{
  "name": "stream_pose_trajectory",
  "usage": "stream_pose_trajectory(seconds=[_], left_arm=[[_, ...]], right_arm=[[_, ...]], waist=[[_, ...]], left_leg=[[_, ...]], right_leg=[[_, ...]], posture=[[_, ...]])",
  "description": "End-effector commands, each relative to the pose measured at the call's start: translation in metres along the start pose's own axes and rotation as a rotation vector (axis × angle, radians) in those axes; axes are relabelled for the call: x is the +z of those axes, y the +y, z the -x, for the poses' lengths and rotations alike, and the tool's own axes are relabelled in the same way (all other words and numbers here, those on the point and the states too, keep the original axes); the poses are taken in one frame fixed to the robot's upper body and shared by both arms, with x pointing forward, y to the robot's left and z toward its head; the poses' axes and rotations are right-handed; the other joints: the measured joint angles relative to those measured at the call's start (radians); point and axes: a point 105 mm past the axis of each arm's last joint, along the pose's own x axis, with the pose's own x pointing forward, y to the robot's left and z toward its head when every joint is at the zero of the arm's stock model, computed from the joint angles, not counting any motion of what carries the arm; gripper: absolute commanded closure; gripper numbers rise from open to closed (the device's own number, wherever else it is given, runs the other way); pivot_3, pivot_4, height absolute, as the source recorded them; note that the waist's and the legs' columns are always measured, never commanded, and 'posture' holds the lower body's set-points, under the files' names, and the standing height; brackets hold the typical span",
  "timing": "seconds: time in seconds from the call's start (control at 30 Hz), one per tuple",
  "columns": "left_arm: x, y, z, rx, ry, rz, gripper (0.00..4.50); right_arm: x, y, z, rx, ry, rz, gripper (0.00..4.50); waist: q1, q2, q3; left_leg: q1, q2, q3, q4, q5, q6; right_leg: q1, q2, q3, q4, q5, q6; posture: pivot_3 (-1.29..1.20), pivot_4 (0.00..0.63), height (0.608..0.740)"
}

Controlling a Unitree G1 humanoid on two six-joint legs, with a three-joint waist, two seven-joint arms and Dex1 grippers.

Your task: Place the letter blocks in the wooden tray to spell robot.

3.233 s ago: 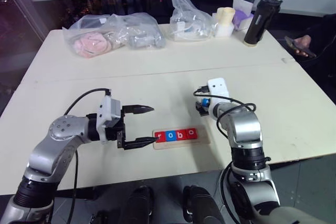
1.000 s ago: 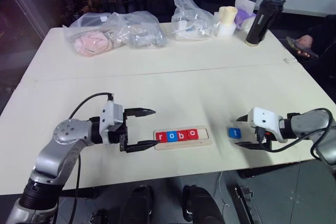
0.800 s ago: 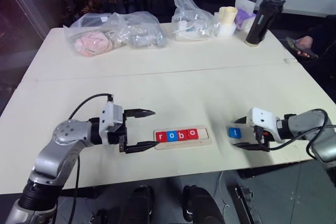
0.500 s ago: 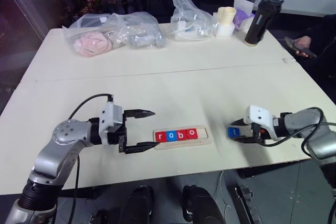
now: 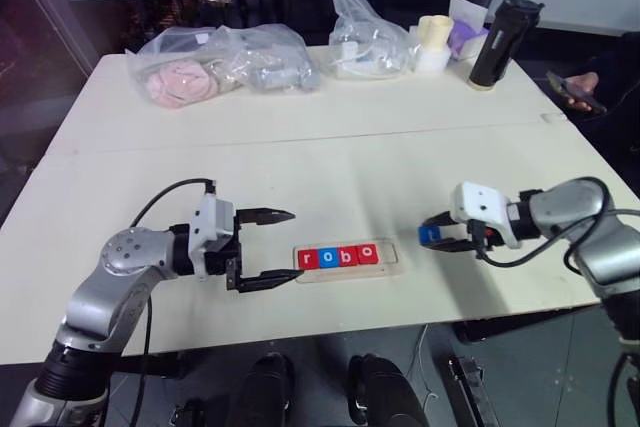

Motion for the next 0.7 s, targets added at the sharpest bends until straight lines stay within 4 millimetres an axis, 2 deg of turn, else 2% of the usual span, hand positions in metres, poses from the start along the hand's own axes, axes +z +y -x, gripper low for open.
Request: stream_pose_trajectory(seconds=[0.03,0.23,0.7], left_arm=[[0.008,0.001,-0.001,0.007,-0.017,-0.046,0.00],[0.010,0.000,-0.004,0.011,-0.019,-0.050,0.00],[0.013,0.002,-0.004,0.018,-0.018,-0.050,0.00]], right_arm=[[0.006,0.004,-0.013,0.045,-0.008,0.026,3.34],[0.009,0.010,-0.027,0.085,-0.018,0.038,3.34],[0.011,0.012,-0.037,0.098,-0.021,0.053,3.34]], waist=[[0.003,0.000,0.000],[0.002,0.000,0.000],[0.001,0.000,0.000]], left_leg=[[0.000,0.000,0.000,0.001,0.000,0.000],[-0.003,-0.002,0.001,0.003,0.000,0.000],[-0.002,-0.002,0.000,0.003,0.000,0.000]], right_leg=[[0.000,0.000,0.000,0.000,0.000,0.000],[0.000,-0.004,0.000,0.000,0.000,0.000],[0.000,-0.004,0.000,0.000,0.000,0.000]], posture=[[0.00,0.150,0.740],[0.00,0.150,0.740],[0.00,0.150,0.740]])
